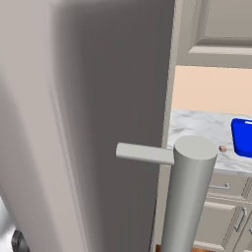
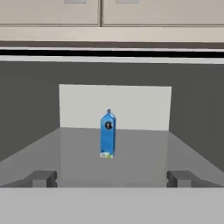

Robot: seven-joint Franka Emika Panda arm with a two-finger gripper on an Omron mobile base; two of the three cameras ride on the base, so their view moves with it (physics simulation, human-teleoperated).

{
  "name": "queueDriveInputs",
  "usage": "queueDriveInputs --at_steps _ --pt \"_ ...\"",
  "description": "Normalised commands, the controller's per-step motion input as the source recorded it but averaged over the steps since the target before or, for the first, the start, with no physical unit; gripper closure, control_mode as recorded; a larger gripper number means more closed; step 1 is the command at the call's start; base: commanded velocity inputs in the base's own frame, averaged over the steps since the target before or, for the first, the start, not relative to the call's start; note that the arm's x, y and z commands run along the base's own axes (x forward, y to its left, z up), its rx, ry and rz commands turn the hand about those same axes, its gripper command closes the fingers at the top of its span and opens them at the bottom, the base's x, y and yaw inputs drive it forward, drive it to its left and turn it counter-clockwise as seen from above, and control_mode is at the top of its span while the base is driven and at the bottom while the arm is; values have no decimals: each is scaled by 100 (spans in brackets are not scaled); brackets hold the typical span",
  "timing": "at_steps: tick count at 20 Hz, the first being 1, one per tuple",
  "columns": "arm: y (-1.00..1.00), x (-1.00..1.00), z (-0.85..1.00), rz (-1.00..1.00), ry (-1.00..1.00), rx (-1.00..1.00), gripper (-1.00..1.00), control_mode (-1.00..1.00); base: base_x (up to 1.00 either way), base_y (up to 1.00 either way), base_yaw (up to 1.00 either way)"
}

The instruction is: Take out the milk from the fridge and place it on the tray on the counter. Then take the sugar cube near the tray and place it in the tray.

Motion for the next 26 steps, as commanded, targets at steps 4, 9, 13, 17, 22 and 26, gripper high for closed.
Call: queueDriveInputs --at_steps 4,9,13,17,22,26 --pt "6 37 0 0 0 0 -100 -100 0 0 0" --pt "12 44 -9 0 0 0 -100 -100 0 0 0" --pt "13 42 -32 0 0 0 -100 -100 0 0 0" --pt "1 39 -30 0 0 0 -100 -100 0 0 0" --pt "0 42 -4 0 0 0 -100 -100 0 0 0" --pt "0 48 1 0 2 0 -100 -100 0 0 0"
